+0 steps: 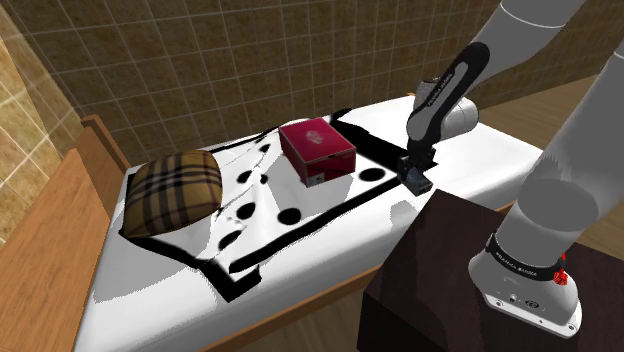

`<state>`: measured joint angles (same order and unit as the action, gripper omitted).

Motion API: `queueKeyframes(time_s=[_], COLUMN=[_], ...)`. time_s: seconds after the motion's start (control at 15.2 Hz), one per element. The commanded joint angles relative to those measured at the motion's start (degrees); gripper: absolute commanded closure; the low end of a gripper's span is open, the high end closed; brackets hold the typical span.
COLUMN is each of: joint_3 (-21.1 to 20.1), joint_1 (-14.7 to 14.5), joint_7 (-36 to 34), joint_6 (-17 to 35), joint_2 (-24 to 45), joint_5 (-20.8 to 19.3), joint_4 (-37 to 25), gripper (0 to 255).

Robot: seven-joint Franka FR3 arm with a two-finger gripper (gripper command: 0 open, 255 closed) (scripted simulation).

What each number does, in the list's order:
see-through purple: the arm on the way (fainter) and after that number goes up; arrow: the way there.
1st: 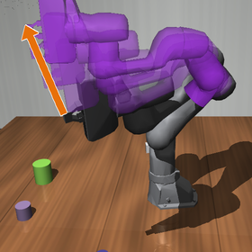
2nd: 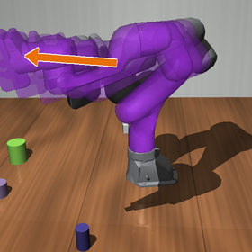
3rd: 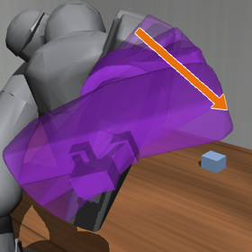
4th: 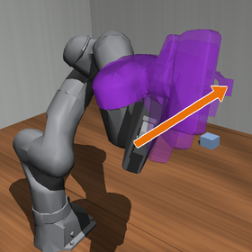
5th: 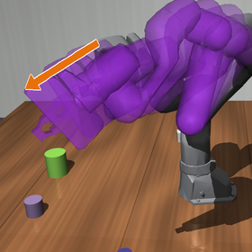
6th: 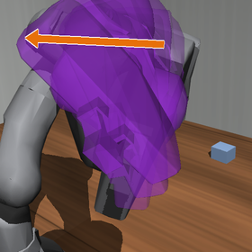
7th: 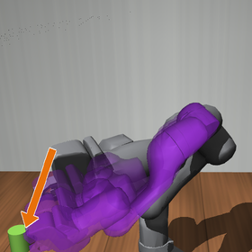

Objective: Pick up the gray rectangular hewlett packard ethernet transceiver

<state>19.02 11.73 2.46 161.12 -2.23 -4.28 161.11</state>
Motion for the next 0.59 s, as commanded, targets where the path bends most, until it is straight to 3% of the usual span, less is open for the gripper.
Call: queueKeyframes(time_s=[0.0, 0.53], joint_3=[0.11, -0.58], joint_1=[0.44, 1.59], joint_7=[-1.08, -3.05], joint_6=[-2.22, -8.99], joint_2=[-2.37, -8.87], joint_5=[-1.79, -4.65], joint_4=[0.09, -0.31], gripper=[255, 255])
